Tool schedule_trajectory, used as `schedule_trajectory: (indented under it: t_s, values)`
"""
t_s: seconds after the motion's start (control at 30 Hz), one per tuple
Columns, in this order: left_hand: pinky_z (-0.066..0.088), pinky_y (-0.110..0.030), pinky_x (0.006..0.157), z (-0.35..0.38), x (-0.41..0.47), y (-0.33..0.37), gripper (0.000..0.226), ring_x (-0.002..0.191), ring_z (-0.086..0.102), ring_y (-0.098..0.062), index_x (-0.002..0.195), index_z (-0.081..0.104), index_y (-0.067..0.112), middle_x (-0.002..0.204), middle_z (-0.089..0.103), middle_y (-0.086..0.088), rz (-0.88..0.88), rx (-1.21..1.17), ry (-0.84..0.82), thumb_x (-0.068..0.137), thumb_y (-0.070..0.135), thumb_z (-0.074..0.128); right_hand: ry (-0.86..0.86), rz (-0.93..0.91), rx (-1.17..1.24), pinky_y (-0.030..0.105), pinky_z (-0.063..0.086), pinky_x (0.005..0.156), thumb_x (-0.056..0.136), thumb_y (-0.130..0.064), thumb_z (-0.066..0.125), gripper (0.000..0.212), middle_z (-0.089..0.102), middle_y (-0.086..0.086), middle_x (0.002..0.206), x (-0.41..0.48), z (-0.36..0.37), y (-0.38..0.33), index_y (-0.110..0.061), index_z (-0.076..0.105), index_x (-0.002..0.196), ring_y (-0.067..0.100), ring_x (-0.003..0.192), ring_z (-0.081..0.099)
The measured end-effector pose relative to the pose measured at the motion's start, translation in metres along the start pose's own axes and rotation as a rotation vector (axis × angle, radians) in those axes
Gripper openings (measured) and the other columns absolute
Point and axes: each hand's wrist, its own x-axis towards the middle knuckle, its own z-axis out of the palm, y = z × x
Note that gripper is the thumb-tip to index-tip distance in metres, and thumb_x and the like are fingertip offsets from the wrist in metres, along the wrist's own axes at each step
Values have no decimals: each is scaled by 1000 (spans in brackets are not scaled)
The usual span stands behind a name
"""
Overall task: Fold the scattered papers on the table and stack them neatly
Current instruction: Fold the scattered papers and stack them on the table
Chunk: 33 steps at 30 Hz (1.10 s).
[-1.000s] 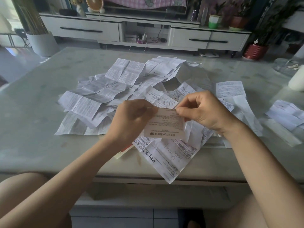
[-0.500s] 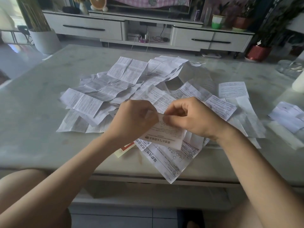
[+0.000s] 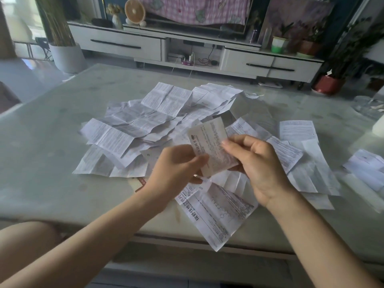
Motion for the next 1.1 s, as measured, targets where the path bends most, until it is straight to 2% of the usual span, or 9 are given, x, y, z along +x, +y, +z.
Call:
schedule_trajectory:
  t_s: [0.2,0.4,0.47,0.6,0.77,0.83,0.93,1.03,1.1]
  values:
    - [51,-22,49,-8,1,6,15,51,64,-14,83,66,0,71,70,-10,-44,-8,41,91,7,55,-77,-17,-104,18,48,52,85,-12,64,9,65,12,77,-1,-8,3,-2,65,87,14,63,58]
    - [51,-23,52,-4,1,2,17,53,63,-13,79,68,4,67,70,-7,-64,35,-17,90,4,55,-6,-77,-158,14,43,47,82,-6,67,4,61,1,61,-1,-27,5,-8,64,83,3,46,50]
    - [51,-24,54,-5,-1,0,18,55,63,-15,80,68,3,68,71,-9,-41,53,-15,89,1,53,75,-86,-185,12,40,45,82,-6,66,8,58,-8,51,1,-45,2,-12,62,80,1,43,46]
    - [52,-24,52,-7,-2,-2,17,56,64,-19,80,68,2,70,71,-14,10,23,-17,89,-1,54,359,-60,-196,11,32,39,85,-6,64,13,54,-6,52,6,-116,0,-15,60,76,-1,39,41]
    - [54,-20,50,1,2,-7,26,60,67,-21,73,74,18,69,72,-10,60,68,-84,87,4,56,775,23,-238,9,30,34,87,-1,58,12,54,-12,41,-15,-232,10,-11,61,79,-2,33,42]
    - [55,-20,51,5,4,-10,26,60,68,-20,72,74,24,70,72,-10,68,71,-112,86,7,59,828,87,-429,8,34,39,86,0,58,10,61,1,60,-26,-263,23,-1,66,94,-1,45,50]
    - [55,-20,51,11,3,-12,6,61,68,-19,72,74,26,71,72,-9,86,45,-173,67,29,77,764,163,-719,23,41,64,84,-3,61,17,68,17,91,-30,-288,50,6,69,96,23,81,60]
    - [55,-21,51,11,3,-15,25,61,68,-20,75,74,27,72,72,-10,104,67,-196,52,37,77,756,157,-882,31,42,74,82,-12,65,15,71,17,95,-23,-289,63,-1,72,91,32,93,64]
    - [55,-22,50,9,3,-14,36,63,69,-21,78,74,27,72,73,-9,143,75,-212,50,48,68,772,131,-915,32,45,76,83,-17,67,16,71,16,96,-18,-287,63,-5,72,91,32,95,64]
